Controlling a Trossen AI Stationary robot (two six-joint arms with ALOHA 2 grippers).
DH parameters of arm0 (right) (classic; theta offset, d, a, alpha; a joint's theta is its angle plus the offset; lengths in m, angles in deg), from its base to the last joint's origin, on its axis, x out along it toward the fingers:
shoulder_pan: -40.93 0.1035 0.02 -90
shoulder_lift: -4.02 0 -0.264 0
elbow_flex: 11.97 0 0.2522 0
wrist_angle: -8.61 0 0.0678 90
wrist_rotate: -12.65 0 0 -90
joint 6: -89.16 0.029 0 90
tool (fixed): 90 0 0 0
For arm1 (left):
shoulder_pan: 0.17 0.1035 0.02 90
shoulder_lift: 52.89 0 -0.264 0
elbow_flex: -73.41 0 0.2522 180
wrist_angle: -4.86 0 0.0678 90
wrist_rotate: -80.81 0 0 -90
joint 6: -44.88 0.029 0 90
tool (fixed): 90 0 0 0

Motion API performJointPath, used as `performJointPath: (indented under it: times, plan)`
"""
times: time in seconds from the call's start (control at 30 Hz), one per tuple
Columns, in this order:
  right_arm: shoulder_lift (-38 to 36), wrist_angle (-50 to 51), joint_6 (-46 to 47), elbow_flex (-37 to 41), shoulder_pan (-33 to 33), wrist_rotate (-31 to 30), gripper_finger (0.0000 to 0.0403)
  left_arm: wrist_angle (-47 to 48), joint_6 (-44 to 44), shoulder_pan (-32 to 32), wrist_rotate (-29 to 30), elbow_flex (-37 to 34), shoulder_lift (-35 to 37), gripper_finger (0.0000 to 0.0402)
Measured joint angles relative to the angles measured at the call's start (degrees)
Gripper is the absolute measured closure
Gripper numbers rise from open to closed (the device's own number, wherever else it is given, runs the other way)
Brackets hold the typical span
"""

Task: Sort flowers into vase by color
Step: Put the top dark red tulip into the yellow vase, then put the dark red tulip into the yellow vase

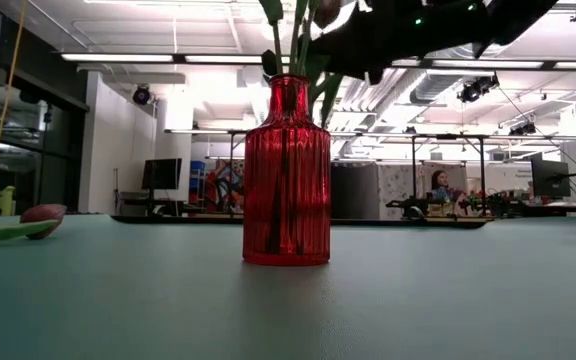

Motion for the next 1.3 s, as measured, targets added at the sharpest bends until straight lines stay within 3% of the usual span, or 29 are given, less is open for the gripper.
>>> performJointPath:
  times: [0.37,0.53,0.63,0.83,1.0,1.17,1.3]
  plan:
    - [-14.61,21.03,-1.51,0.00,-0.02,0.55,0.0144,-0.01,0.23,0.02,-0.02,0.00,0.00,0.0181]
    - [-21.10,29.46,-1.27,0.00,-0.02,-2.58,0.0144,1.13,1.01,0.02,-0.90,0.00,0.00,0.0181]
    - [-25.02,33.20,-1.07,0.00,-0.02,-4.61,0.0144,4.35,0.75,-0.02,-1.15,0.00,0.00,0.0181]
    - [-33.44,39.04,0.59,0.00,-0.02,-8.92,0.0144,16.38,-4.66,-0.65,-7.58,0.07,0.33,0.0181]
    - [-39.34,44.76,6.70,0.00,-0.04,-10.77,0.0144,39.88,-15.67,-5.17,-8.06,0.07,-0.06,0.0181]
    - [-41.82,49.06,12.72,0.00,-0.02,-9.74,0.0144,64.60,-38.26,-14.97,-4.66,-0.33,-3.11,0.0181]
    - [-41.65,50.12,14.00,0.00,-0.02,-9.26,0.0144,68.73,-57.77,-24.46,-3.44,-5.31,-5.74,0.0181]
